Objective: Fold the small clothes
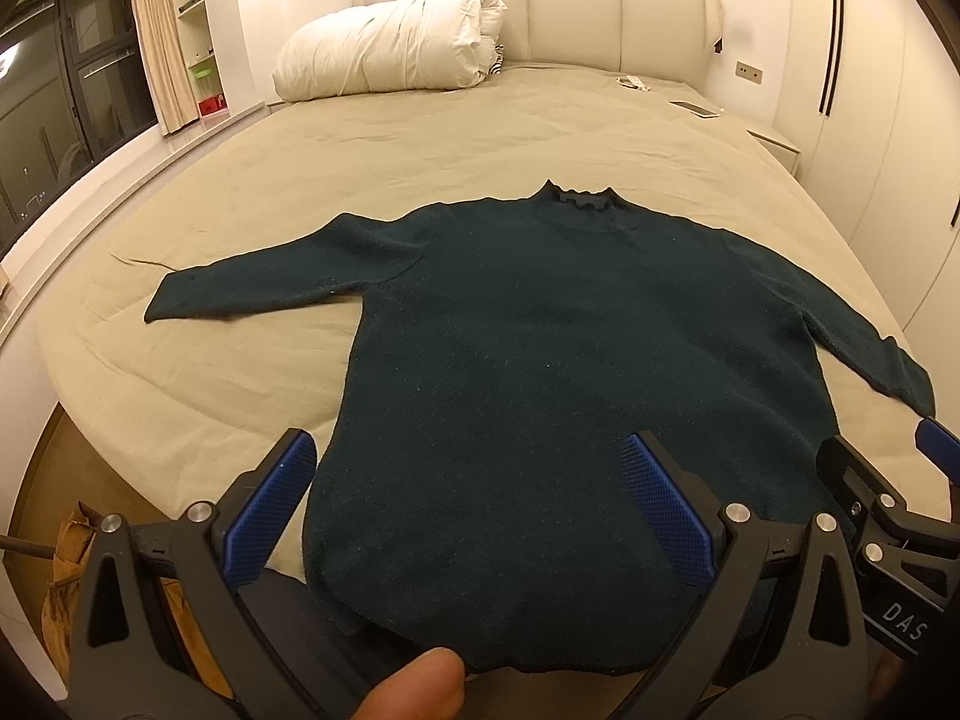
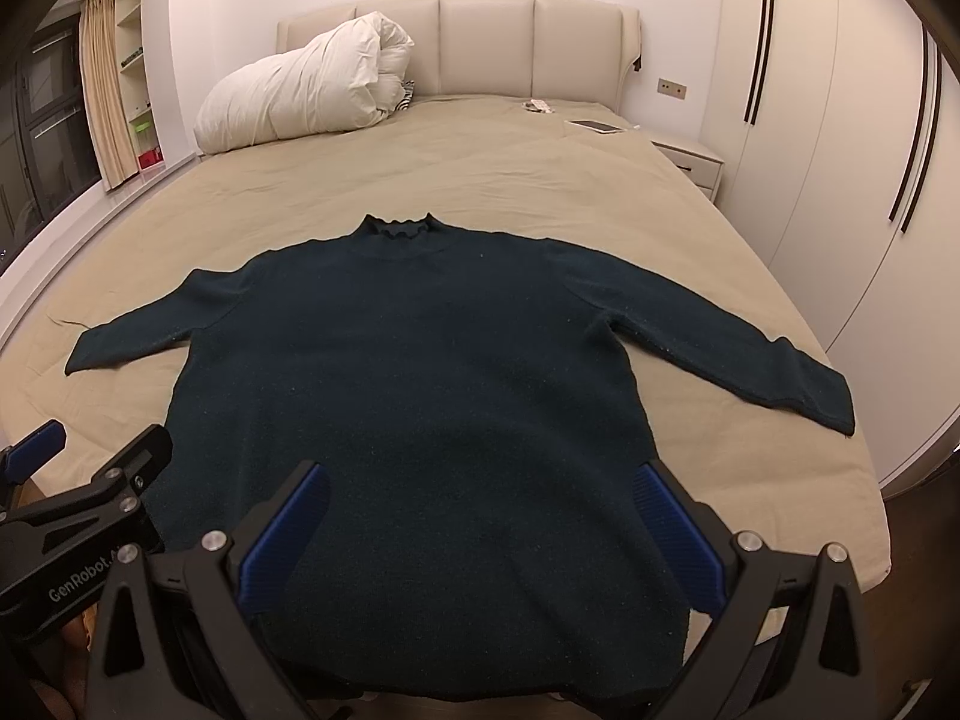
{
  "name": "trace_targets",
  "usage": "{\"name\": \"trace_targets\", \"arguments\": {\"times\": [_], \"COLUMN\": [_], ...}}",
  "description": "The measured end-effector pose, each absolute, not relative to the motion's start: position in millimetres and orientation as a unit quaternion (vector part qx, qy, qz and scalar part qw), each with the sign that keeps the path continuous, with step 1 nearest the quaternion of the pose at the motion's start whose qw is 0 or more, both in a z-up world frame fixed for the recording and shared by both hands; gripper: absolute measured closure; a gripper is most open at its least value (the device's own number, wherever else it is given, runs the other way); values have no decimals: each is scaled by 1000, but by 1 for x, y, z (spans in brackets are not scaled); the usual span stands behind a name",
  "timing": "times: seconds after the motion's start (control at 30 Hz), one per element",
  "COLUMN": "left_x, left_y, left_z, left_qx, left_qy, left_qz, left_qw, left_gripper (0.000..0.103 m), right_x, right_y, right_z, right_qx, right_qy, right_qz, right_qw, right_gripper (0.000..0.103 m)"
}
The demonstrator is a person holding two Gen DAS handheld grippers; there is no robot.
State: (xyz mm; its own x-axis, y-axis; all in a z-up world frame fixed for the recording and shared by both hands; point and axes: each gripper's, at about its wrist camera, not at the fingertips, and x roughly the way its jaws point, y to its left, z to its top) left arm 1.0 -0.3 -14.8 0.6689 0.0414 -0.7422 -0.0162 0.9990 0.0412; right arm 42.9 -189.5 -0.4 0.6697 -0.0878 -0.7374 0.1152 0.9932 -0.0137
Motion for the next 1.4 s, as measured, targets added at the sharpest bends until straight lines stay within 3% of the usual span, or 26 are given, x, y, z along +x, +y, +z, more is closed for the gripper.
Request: {"name": "trace_targets", "arguments": {"times": [0.83,1.4], "left_x": [6,20], "left_y": [6,32], "left_z": [-15,-13], "left_qx": [0,-99], "left_qy": [405,375], "left_qz": [4,-105], "left_qw": [915,916], "left_gripper": [0,0], "right_x": [43,47], "right_y": [-192,-175], "right_z": [-5,-7], "right_qx": [16,3], "right_qy": [405,410], "right_qz": [-56,-53], "right_qw": [912,910], "right_gripper": [0,0]}}
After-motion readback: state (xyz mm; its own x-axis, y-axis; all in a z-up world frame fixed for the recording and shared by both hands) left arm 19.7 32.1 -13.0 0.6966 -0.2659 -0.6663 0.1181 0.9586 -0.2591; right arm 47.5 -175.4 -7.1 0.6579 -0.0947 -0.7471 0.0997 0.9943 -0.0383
